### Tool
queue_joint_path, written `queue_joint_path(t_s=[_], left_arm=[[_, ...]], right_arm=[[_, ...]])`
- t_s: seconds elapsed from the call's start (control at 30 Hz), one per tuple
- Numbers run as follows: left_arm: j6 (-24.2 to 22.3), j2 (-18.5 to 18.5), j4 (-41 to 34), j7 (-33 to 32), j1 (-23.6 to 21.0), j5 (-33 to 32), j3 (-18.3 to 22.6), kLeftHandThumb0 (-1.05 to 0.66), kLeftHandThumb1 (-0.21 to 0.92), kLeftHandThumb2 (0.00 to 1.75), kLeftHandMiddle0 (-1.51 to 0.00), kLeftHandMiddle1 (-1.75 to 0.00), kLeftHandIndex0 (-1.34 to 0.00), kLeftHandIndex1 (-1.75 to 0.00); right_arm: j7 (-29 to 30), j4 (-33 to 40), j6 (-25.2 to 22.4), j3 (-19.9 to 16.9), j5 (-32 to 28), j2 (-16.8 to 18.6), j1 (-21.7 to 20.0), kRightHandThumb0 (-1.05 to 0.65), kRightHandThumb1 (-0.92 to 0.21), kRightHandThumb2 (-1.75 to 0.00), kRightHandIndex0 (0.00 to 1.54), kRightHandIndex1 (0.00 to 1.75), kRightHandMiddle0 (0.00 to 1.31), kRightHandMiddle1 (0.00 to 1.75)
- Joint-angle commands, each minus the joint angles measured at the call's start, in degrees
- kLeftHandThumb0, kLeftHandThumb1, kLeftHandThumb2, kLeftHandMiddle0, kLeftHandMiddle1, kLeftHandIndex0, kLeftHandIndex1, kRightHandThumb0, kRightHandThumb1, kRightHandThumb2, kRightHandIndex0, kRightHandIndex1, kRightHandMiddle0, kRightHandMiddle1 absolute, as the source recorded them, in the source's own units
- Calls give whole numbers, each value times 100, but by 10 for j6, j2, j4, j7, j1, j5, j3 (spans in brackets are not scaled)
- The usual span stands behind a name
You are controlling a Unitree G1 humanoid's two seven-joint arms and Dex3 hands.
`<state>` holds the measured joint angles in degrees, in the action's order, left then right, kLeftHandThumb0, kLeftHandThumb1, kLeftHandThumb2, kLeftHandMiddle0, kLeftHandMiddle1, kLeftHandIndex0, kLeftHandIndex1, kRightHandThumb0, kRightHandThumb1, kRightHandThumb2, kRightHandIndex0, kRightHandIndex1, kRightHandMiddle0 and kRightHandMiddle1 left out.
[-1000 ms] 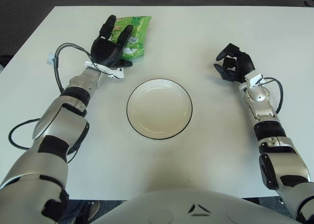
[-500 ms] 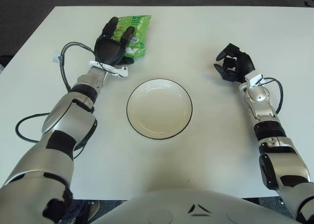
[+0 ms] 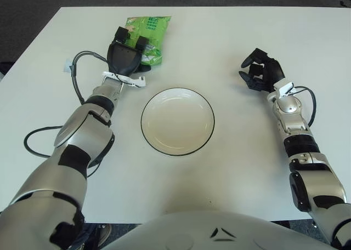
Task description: Put the snack into the plate.
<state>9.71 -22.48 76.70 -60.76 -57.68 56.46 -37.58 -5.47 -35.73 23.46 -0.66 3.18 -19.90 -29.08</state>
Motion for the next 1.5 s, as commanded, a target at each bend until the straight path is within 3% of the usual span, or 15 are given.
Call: queue_joint_path(t_s=[0.0,0.13,0.43,0.47,0.57,0.7,0.93,1.1,1.27,1.47], left_arm=[[1,0,9,-1,15,-2,-8,0,59,89,-35,-174,-47,-146],[4,-3,10,-6,20,-1,-9,0,50,107,-42,-174,-37,-167],[14,-10,10,-15,21,-2,-13,0,38,124,-52,-175,-41,-171],[16,-11,10,-16,21,-2,-13,14,44,115,-49,-175,-44,-172],[38,-18,7,-23,23,-9,-8,29,51,106,-45,-175,-49,-174],[105,-34,-8,-51,30,-29,7,38,53,103,-44,-175,-52,-174],[252,-63,-42,-156,34,-50,27,41,50,107,-46,-175,-56,-175],[297,-82,-52,-194,29,-45,30,41,50,108,-47,-175,-57,-175],[295,-95,-93,-265,30,-32,35,42,49,108,-47,-175,-57,-175],[356,-107,-148,-316,44,-40,61,42,47,111,-49,-175,-60,-175]], right_arm=[[-20,-44,-48,23,17,16,75,-38,-79,-52,87,175,48,152],[-22,-41,-53,24,18,15,75,-38,-79,-52,87,175,48,152],[-26,-39,-57,26,19,14,75,-38,-78,-51,86,175,48,152],[-26,-39,-58,27,19,14,75,-38,-78,-51,86,175,48,152],[-27,-36,-59,27,19,13,76,-38,-78,-51,86,175,49,151],[-28,-34,-61,28,19,12,77,-38,-78,-51,86,175,49,151],[-31,-32,-61,31,21,9,77,-38,-79,-50,85,175,49,150],[-33,-30,-62,33,22,7,79,-38,-79,-50,85,175,50,150],[-33,-26,-64,34,21,5,81,-38,-79,-49,84,175,50,150],[-33,-25,-65,36,22,4,81,-38,-79,-49,83,175,50,149]])
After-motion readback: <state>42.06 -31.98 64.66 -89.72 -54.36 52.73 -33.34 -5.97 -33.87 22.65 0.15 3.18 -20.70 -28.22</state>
